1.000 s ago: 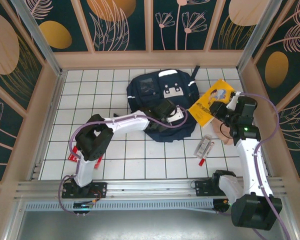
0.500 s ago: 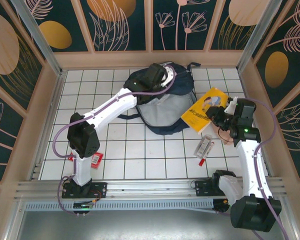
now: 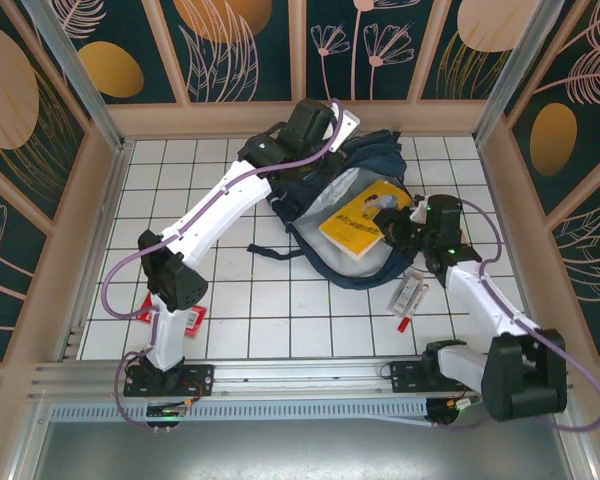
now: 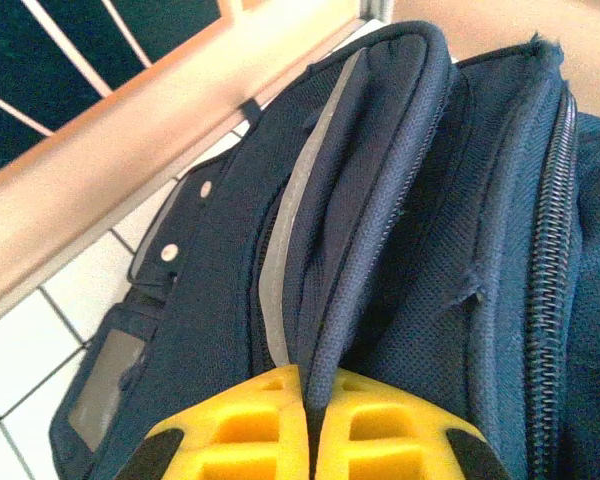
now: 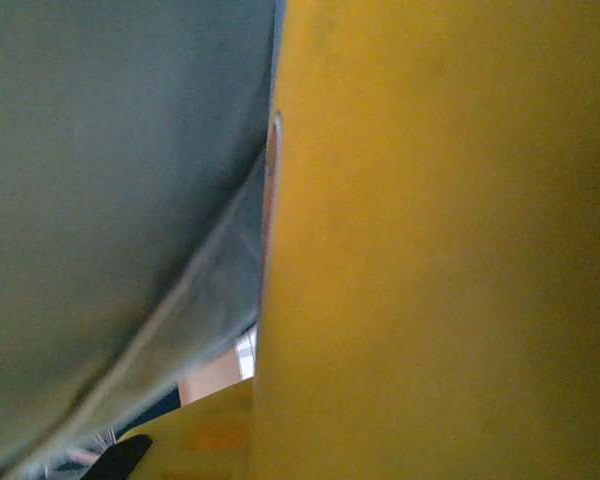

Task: Pack books, pencil case, and school supplies into a backpack

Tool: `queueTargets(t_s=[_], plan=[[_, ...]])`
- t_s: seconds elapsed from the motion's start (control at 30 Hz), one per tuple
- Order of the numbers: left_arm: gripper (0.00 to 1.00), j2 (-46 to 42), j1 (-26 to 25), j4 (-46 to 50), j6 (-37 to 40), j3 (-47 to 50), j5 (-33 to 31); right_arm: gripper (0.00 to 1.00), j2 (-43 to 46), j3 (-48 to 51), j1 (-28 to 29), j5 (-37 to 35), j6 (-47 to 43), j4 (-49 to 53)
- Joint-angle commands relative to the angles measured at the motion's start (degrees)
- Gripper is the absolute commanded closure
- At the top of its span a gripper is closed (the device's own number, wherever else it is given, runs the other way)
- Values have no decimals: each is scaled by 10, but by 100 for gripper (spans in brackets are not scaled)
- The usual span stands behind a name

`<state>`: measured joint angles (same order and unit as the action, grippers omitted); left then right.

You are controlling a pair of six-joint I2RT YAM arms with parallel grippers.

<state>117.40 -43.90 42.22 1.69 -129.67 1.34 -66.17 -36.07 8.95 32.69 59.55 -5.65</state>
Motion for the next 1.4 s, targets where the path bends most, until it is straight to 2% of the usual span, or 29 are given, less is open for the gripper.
queueTargets(t_s=[0.0,0.07,0.2,0.37,0.67,0.87,1.0,1.1,1.23,1.3,1.37], plan=[[100,-8,-4,-38,-53,-40,55,100,-53,14,25,-123,106,-206],[100,-9,-4,-38,-59,-33,74,100,-105,5,50,-154,121,-270],[100,-8,-4,-42,-58,-28,85,100,-193,-34,100,-189,151,-301],[100,-10,-4,-72,-70,-23,120,100,-258,-42,179,-309,194,-354],[100,-22,-4,-86,-66,-12,183,100,-434,-140,207,-297,239,-499],[100,-39,-4,-86,-50,-4,189,98,-535,-213,212,-287,237,-519],[100,-54,-4,-96,-36,17,189,90,-582,-241,213,-271,258,-522],[100,-65,-4,-113,-32,48,173,83,-579,-235,215,-270,264,-520],[100,-81,-2,-140,-29,98,100,59,-540,-221,213,-259,276,-453],[100,-82,5,-149,-30,112,77,51,-518,-205,211,-251,286,-433],[100,-77,14,-152,-34,117,57,48,-489,-190,206,-242,281,-402]])
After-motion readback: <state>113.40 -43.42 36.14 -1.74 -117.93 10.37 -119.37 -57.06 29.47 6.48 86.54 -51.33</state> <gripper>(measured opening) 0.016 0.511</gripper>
